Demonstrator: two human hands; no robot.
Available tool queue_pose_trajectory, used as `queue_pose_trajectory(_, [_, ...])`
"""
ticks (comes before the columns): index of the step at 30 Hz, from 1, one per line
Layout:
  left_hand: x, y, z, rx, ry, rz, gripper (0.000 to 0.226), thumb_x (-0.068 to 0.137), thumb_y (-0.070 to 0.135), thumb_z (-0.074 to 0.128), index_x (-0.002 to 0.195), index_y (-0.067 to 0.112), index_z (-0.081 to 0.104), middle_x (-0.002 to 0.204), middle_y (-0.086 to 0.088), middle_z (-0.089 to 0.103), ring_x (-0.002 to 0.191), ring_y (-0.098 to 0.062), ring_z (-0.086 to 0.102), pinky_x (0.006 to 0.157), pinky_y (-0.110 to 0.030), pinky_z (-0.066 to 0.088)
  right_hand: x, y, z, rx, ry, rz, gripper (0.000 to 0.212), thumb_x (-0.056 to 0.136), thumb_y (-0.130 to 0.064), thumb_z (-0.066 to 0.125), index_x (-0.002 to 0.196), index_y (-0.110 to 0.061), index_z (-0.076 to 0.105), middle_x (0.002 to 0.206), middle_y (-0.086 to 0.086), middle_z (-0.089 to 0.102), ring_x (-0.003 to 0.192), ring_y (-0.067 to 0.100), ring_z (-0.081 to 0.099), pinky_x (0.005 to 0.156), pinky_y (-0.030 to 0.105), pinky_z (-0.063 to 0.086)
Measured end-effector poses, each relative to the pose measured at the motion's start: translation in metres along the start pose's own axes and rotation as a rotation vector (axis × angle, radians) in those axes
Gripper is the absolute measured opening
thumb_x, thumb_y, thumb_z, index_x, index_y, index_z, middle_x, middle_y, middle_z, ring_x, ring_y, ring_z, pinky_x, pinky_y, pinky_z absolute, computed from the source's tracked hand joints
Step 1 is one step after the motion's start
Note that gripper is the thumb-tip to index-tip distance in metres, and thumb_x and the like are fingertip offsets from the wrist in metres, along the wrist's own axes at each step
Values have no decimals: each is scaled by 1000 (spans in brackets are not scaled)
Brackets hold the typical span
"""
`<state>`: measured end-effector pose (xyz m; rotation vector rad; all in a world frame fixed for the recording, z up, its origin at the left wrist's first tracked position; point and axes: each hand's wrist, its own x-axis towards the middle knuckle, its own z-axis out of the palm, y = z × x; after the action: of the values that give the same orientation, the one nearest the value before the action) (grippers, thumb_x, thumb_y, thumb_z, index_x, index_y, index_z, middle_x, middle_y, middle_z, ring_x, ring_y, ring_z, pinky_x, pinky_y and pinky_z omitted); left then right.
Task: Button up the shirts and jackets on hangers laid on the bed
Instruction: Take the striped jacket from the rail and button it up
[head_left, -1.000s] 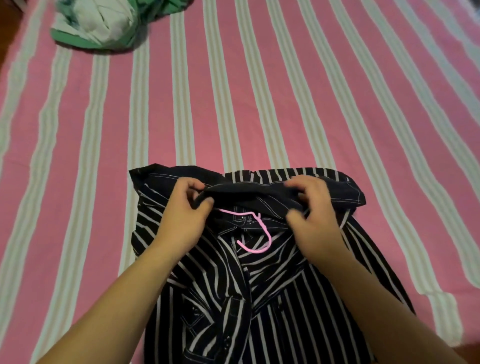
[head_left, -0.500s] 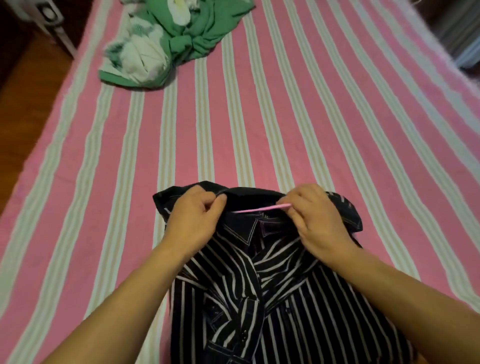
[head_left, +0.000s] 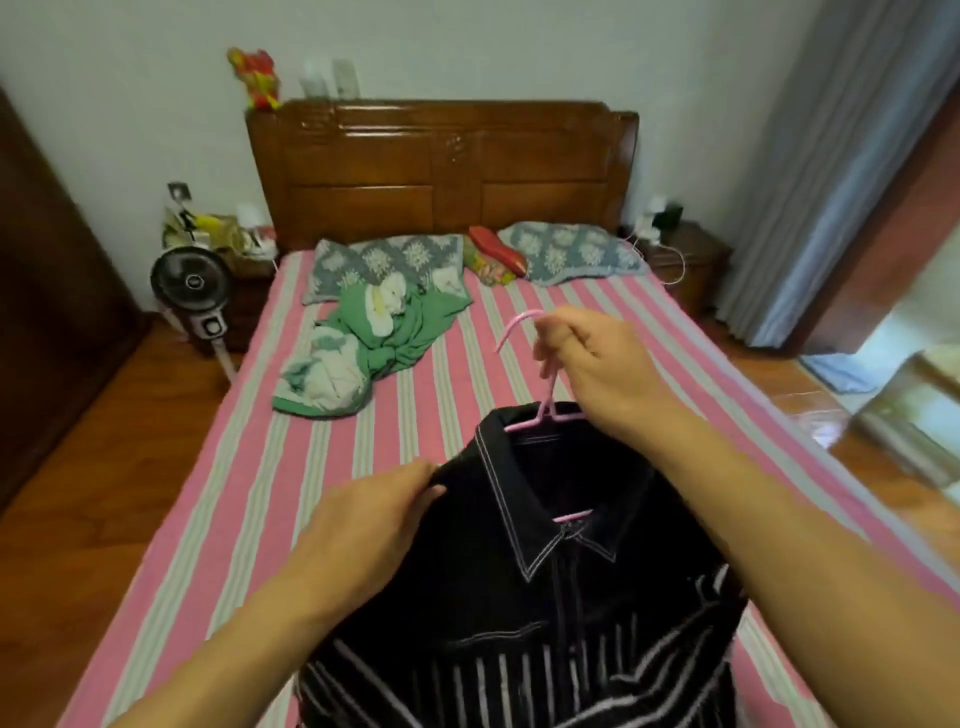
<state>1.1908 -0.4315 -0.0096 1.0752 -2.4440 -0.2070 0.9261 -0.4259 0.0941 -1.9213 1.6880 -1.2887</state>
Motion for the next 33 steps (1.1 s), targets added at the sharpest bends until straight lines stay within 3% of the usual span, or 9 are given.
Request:
queue_pose_trajectory(3, [4,6,-54,141,136,-50,50,98,63,22,99,27,56,86,2,72,78,-28,69,57,-39,51,6,-8,-34,-1,-271,8,41,103,-49,32,124,-29,61,115,-16,62,107,5,60,96,24,45])
queue_pose_trajectory(5, [0,13,-92,225,194,-90,45,100,59,26,98,27,57,86,2,72,77,-29,70,57,-39,52,-6,10,-45,-219,-370,-33,32,101,-55,29,103,-42,57,106,-13,65,104,16,61,90,29,45])
queue_pose_trajectory(9, [-23,37,-150,368,188,-132,40,102,57,28,107,32,58,96,8,73,85,-22,71,63,-38,56,-17,1,-55,-114,-258,-111,76,77,-91,2,75,-35,53,73,-15,56,71,6,55,65,12,37])
queue_pose_trajectory(13, [-59,65,-198,337,216,-255,46,100,59,27,122,37,60,110,18,72,98,-8,69,76,-31,57,-1,-46,-61,62,-488,-261,47,96,-65,24,118,-42,59,109,-26,61,101,-10,56,86,15,41])
queue_pose_trajectory(16, [-90,87,-218,293,279,-324,46,99,60,31,123,36,62,109,21,71,98,-2,68,77,-33,58,2,-81,-37,-46,-479,-479,50,101,-57,24,96,-20,57,90,-2,64,84,17,59,80,43,45])
queue_pose_trajectory(22, [-147,98,-251,510,482,-590,22,98,39,60,119,39,68,104,15,55,103,-15,54,88,-37,49,3,-157,5,70,-389,-590,50,94,-63,28,70,-23,46,67,-6,53,63,9,49,62,36,36])
queue_pose_trajectory(26, [-158,109,-275,44,932,-946,27,97,45,57,83,25,68,86,2,66,87,-20,63,77,-29,48,-12,-213,52,187,-450,-526,52,103,-53,28,61,-21,34,58,-9,41,57,9,39,60,35,28])
queue_pose_trajectory(29, [-176,90,-291,-228,859,-1168,57,94,61,50,76,9,65,77,-9,70,79,-31,69,81,-52,60,-30,-251,96,173,-459,-537,56,106,-46,35,56,-21,32,51,-8,39,51,9,37,56,35,25])
queue_pose_trajectory(33, [-225,54,-300,-672,983,-1249,35,100,33,63,92,0,74,88,-13,72,92,-36,71,87,-51,60,-67,-296,152,63,-383,-601,58,107,-45,35,54,-21,39,53,-5,49,54,11,48,54,33,31])
